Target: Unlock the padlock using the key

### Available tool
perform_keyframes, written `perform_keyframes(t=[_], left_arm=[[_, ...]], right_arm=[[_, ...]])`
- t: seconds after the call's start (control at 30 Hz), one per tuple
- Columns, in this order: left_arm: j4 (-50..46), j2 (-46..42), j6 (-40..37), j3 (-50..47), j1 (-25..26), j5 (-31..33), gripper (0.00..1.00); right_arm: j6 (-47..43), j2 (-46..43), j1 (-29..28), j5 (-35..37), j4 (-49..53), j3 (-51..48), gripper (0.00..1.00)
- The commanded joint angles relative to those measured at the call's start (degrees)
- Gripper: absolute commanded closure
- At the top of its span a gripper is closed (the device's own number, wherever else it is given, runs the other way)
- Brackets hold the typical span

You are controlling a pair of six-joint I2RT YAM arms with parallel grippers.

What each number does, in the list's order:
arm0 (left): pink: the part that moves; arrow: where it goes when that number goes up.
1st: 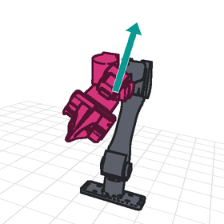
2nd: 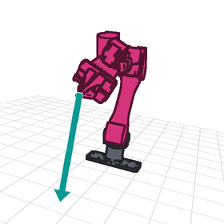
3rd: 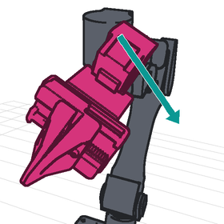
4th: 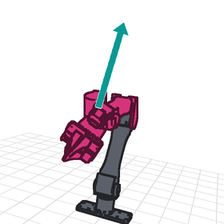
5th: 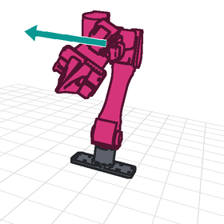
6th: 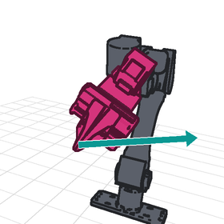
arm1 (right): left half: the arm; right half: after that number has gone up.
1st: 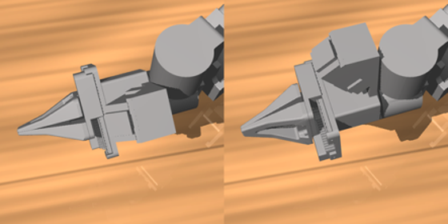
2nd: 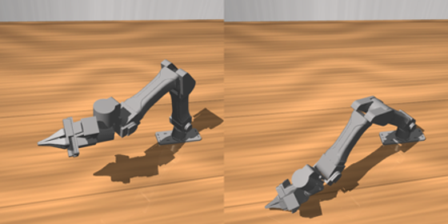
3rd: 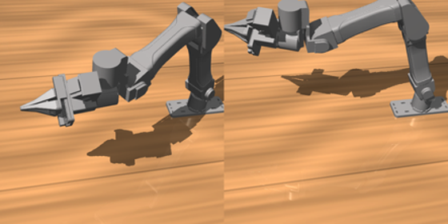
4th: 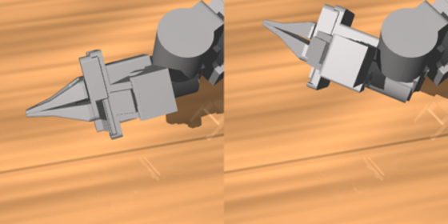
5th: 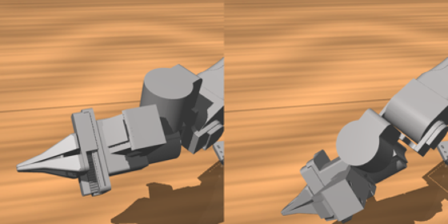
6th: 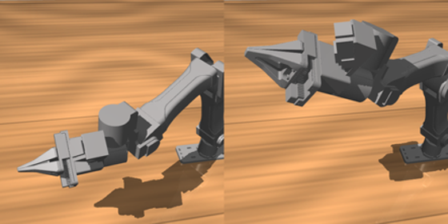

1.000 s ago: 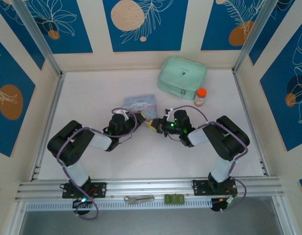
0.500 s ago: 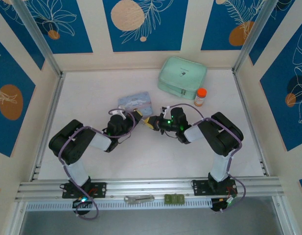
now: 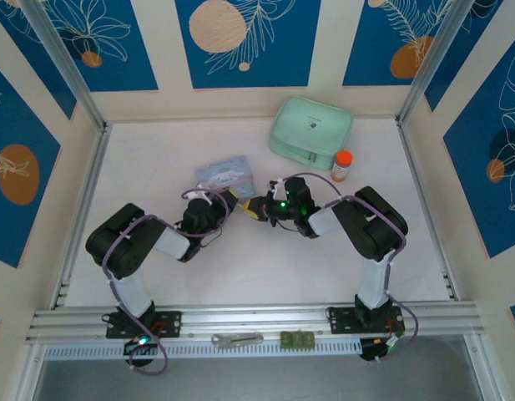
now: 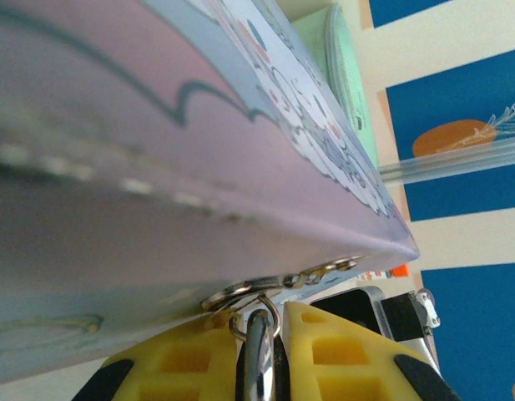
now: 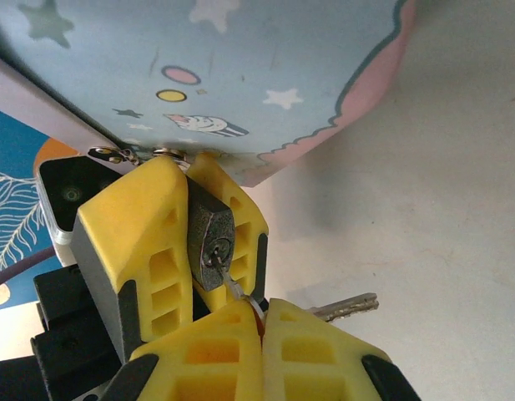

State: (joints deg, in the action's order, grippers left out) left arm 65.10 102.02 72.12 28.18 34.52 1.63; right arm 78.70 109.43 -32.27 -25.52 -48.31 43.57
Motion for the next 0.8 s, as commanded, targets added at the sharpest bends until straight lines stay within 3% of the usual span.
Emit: perform_keyframes(t=[0.0, 0.27, 0.57, 0.77], left_arm=[[2.49, 0.34, -0.33, 1.13, 6.08, -11.82, 1.00], [-6.78, -4.95, -4.98, -1.59, 3.26, -4.79, 1.00], [-13.99, -9.50, -7.43, -1.20, 0.81, -1.86, 1.00], [-15.93, -10.81, -7.24, -0.99, 0.84, 0.10, 1.00]], right_arm=[[-3.38, -0.43, -1.45, -0.79, -4.56, 6.06, 1.00], [-7.09, -4.85, 2.30, -0.76, -0.77, -0.95, 1.00], [-15.69, -10.87, 6.29, 1.08, 5.06, -7.12, 1.00], [-15.29, -11.92, 7.22, 3.49, 3.05, -10.28, 1.00]])
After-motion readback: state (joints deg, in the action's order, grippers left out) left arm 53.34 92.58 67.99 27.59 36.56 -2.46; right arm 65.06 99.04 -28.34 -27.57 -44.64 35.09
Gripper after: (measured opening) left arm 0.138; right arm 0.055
